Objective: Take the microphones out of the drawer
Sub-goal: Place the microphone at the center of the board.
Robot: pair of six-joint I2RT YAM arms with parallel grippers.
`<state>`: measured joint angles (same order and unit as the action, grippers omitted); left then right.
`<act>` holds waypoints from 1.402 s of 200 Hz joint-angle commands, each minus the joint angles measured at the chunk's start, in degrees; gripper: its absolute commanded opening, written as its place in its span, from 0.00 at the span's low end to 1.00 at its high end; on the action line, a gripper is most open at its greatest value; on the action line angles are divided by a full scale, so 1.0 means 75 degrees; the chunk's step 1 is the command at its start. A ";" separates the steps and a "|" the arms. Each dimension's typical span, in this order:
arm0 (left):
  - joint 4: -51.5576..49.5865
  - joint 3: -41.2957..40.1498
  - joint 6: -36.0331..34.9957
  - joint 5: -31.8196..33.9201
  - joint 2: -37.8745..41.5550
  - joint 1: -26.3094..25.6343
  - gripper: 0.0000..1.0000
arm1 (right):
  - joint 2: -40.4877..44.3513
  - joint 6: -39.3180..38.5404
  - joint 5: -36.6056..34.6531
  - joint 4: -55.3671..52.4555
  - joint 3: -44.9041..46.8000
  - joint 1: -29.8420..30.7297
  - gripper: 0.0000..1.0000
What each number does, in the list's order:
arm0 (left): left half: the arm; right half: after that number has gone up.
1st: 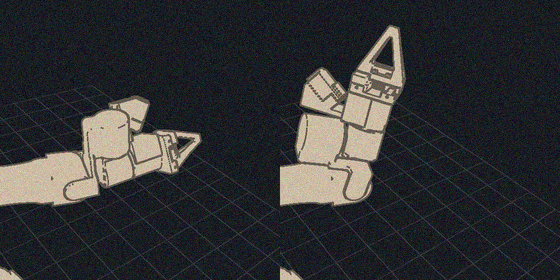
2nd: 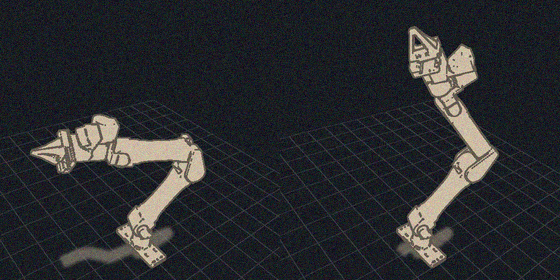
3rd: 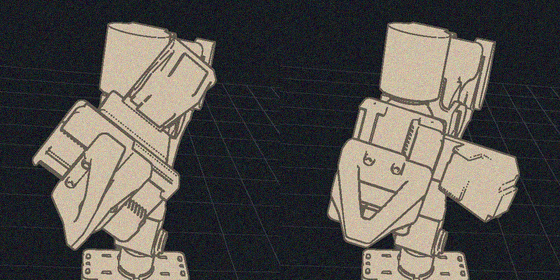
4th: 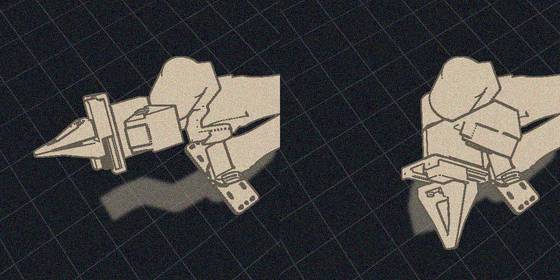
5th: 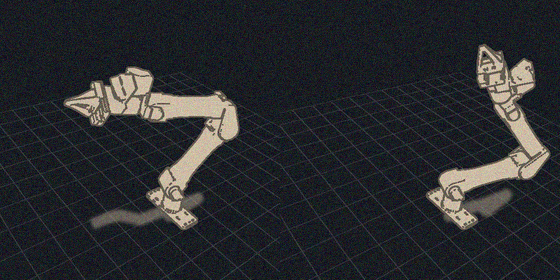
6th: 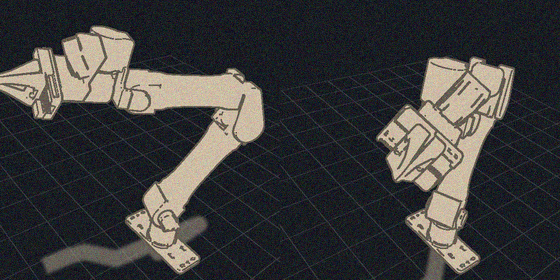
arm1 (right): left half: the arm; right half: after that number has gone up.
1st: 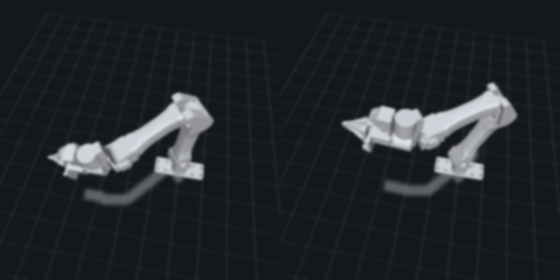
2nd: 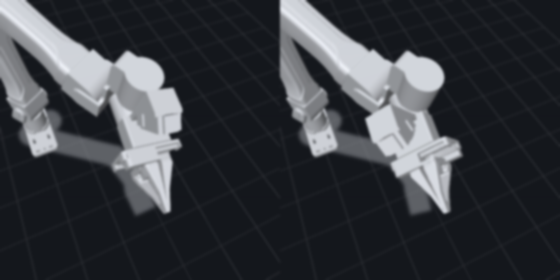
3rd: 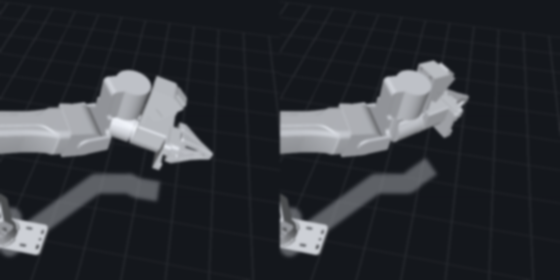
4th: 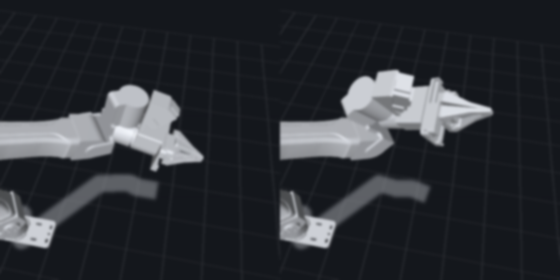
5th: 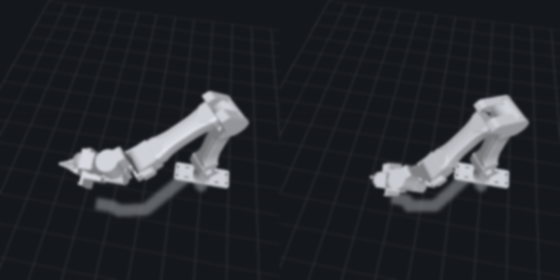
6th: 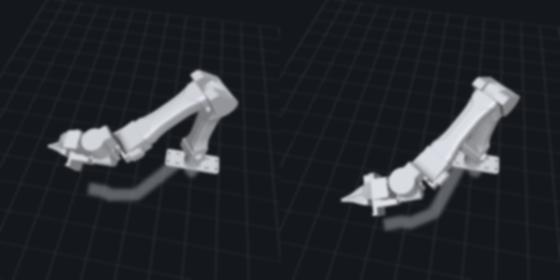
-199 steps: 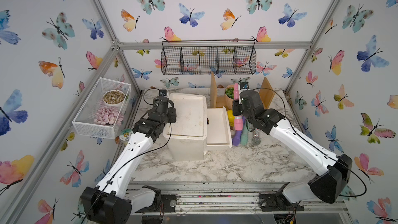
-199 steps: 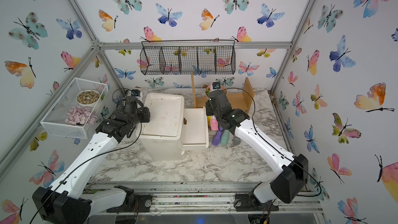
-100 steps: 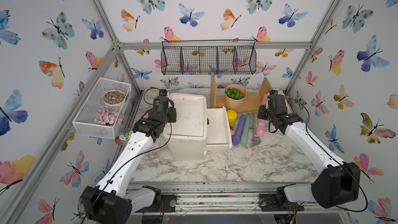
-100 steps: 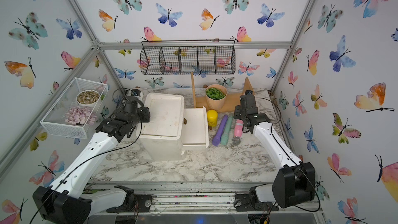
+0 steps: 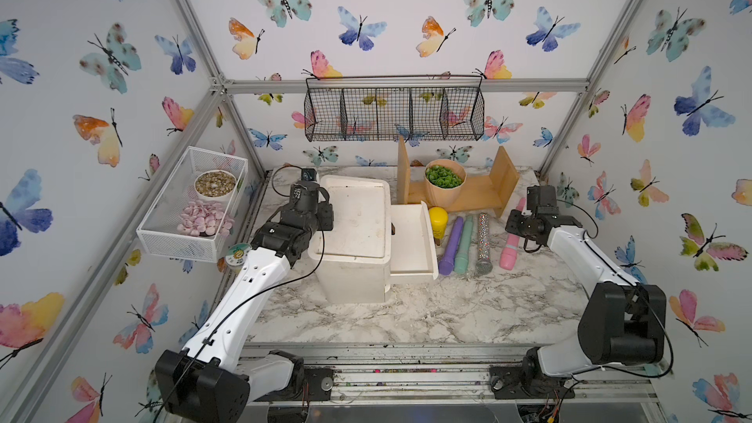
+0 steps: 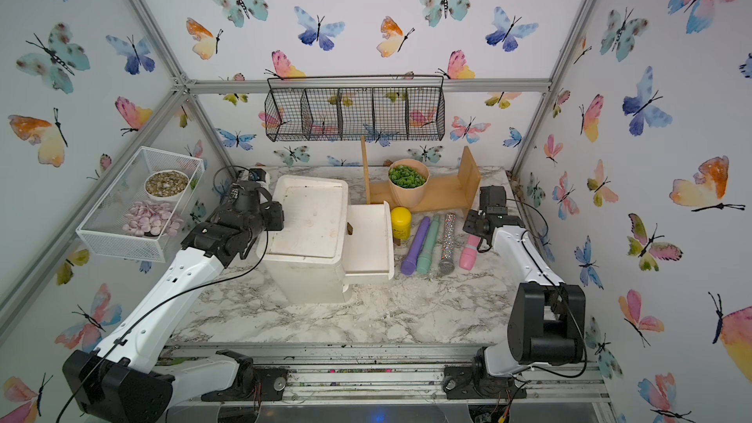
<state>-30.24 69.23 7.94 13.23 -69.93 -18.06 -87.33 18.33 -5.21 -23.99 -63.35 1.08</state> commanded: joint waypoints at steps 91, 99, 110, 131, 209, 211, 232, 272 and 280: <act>-0.0187 -0.0150 -0.0180 0.0064 -0.0530 0.0008 0.00 | -0.1578 -0.1058 0.1072 0.0111 -0.0342 -0.0051 0.21; -0.0187 -0.0149 -0.0180 0.0064 -0.0514 0.0011 0.00 | -0.1659 -0.1041 0.1137 0.0105 -0.0374 -0.0045 0.21; -0.0187 -0.0149 -0.0173 0.0064 -0.0518 0.0012 0.00 | -0.1783 -0.1021 0.1237 0.0076 -0.0409 -0.0050 0.22; -0.0187 -0.0159 -0.0169 0.0052 -0.0517 0.0013 0.00 | -0.2049 -0.0944 0.1546 -0.0040 -0.0532 -0.0042 0.23; -0.0199 -0.0161 -0.0145 0.0040 -0.0503 0.0012 0.00 | -0.2812 -0.0139 0.2223 -0.0607 -0.1009 -0.0051 0.32; -0.0199 -0.0161 -0.0145 0.0040 -0.0507 0.0014 0.00 | -0.2825 -0.0104 0.2243 -0.0618 -0.1016 -0.0051 0.32; -0.0210 -0.0149 -0.0151 0.0040 -0.0507 0.0013 0.00 | -0.2887 0.0171 0.2521 -0.0624 -0.1045 -0.0051 0.37; -0.0222 -0.0149 -0.0169 0.0075 -0.0451 0.0015 0.00 | -0.2800 0.0404 0.2759 -0.0696 -0.1178 -0.0050 0.45; -0.0222 -0.0160 -0.0169 0.0075 -0.0450 0.0012 0.00 | -0.2762 0.0404 0.2742 -0.0742 -0.1228 -0.0051 0.46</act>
<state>-30.30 69.65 7.90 13.23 -70.50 -18.06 -108.53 19.57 12.95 -27.42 -70.19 1.04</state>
